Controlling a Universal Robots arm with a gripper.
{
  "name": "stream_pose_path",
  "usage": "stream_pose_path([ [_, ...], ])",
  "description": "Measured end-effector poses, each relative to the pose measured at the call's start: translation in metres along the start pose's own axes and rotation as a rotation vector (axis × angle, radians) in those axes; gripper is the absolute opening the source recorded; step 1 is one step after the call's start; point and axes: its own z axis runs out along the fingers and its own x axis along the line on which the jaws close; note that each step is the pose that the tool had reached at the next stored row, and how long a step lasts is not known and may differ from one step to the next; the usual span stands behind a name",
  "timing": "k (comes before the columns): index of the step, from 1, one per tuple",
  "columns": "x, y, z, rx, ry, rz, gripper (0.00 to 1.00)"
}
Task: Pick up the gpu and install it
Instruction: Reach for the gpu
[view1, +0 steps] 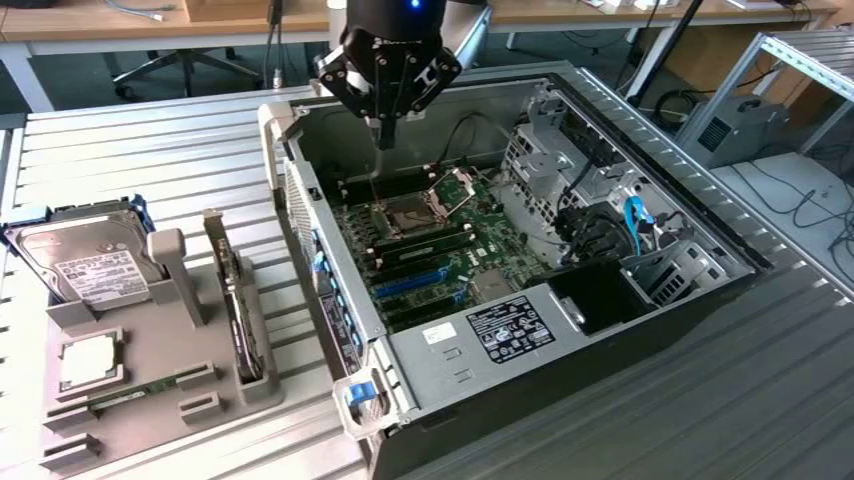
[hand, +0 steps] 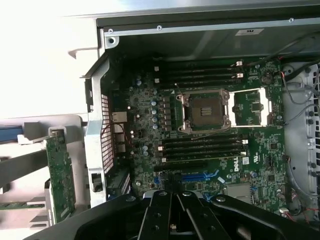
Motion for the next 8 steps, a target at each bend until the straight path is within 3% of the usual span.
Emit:
stream_pose_path([
  [8, 0.0034, -0.0003, -0.0001, 0.0000, 0.0000, 0.000, 0.11],
])
